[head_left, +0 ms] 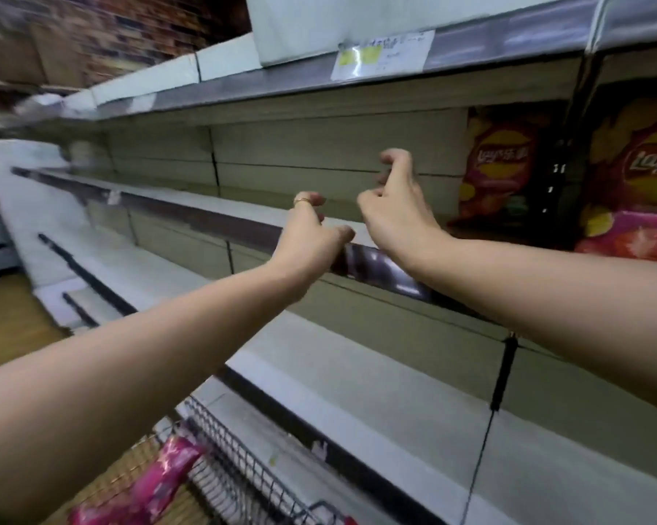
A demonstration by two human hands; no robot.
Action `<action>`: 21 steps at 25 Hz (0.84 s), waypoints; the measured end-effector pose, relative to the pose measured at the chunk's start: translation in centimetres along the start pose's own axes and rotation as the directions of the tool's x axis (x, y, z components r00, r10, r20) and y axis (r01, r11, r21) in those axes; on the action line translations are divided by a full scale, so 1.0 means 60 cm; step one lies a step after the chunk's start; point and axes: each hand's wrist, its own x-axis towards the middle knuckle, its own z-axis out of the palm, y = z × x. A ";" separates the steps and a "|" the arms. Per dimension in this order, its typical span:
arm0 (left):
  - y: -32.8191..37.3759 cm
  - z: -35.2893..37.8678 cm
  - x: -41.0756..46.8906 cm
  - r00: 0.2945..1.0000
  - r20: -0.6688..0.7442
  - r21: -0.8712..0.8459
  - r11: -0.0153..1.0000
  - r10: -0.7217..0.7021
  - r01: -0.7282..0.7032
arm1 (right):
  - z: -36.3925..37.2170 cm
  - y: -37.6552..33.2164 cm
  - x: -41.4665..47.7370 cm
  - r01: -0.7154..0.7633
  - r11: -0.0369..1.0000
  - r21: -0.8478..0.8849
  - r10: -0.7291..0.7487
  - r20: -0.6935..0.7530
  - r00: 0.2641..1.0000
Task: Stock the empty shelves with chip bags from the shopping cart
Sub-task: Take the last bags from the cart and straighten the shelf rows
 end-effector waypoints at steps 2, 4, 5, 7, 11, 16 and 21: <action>-0.038 -0.056 -0.042 0.995 -0.073 0.044 0.997 -0.065 0.069 | 0.047 -0.017 -0.027 0.064 0.996 0.055 -0.069 0.090 0.994; -0.069 -0.108 -0.081 0.981 -0.140 0.065 0.987 -0.137 0.147 | 0.089 -0.033 -0.051 0.101 0.989 0.110 -0.119 0.171 0.978; -0.082 -0.134 -0.100 0.969 -0.181 0.075 0.980 -0.171 0.186 | 0.112 -0.041 -0.064 0.110 0.982 0.152 -0.141 0.208 0.968; -0.105 -0.181 -0.136 0.937 -0.258 0.073 0.962 -0.235 0.262 | 0.160 -0.058 -0.091 0.114 0.968 0.222 -0.174 0.272 0.946; -0.163 -0.249 -0.201 0.869 -0.353 0.018 0.926 -0.348 0.378 | 0.268 -0.067 -0.150 0.072 0.949 0.307 -0.195 0.391 0.900; -0.254 -0.334 -0.241 0.757 -0.402 -0.119 0.849 -0.515 0.515 | 0.415 -0.056 -0.220 -0.049 0.942 0.333 -0.162 0.576 0.801; -0.345 -0.402 -0.224 0.692 -0.410 -0.199 0.799 -0.594 0.568 | 0.520 -0.055 -0.237 -0.168 0.930 0.327 -0.096 0.656 0.748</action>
